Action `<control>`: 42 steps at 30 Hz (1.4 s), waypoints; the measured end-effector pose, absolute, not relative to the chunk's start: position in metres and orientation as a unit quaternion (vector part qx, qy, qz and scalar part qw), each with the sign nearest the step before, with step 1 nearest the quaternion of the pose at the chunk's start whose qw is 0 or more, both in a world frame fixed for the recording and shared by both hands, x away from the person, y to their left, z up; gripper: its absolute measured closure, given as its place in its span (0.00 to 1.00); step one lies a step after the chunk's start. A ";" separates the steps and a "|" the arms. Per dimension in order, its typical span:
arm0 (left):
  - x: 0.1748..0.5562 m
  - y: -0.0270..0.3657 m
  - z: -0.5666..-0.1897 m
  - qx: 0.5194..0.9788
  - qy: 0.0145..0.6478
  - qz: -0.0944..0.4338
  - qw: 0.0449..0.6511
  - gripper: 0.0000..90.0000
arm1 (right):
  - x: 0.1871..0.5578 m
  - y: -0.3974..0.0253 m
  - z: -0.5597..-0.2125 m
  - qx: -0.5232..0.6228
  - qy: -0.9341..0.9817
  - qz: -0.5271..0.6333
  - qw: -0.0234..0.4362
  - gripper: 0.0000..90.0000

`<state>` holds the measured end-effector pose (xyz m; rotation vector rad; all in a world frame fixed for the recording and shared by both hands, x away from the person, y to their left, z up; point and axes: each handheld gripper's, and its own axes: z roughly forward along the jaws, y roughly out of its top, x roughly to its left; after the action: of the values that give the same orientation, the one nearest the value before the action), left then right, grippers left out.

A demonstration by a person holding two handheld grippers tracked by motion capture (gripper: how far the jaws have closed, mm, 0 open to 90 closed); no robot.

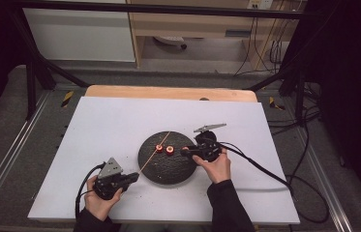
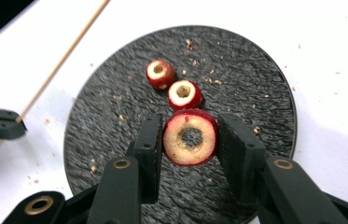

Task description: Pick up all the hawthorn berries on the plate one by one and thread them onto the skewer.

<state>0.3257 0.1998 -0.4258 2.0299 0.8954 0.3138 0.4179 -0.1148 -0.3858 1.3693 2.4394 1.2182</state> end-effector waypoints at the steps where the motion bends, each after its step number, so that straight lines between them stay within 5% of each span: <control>1: 0.326 0.200 -0.426 0.816 0.359 0.126 0.436 0.98 | 0.416 -0.116 -0.388 0.452 0.792 0.408 0.045 0.69; 18: 0.324 0.197 -0.429 0.814 0.361 0.129 0.437 0.98 | 0.387 -0.114 -0.423 0.504 0.643 0.575 0.050 0.70; 42: 0.318 0.189 -0.431 0.812 0.357 0.131 0.443 0.98 | 0.391 -0.113 -0.420 0.525 0.489 0.693 0.075 0.70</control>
<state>0.3182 0.1895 -0.4314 2.0141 0.8845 0.3242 0.3911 -0.1126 -0.4200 1.5748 1.4660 2.0789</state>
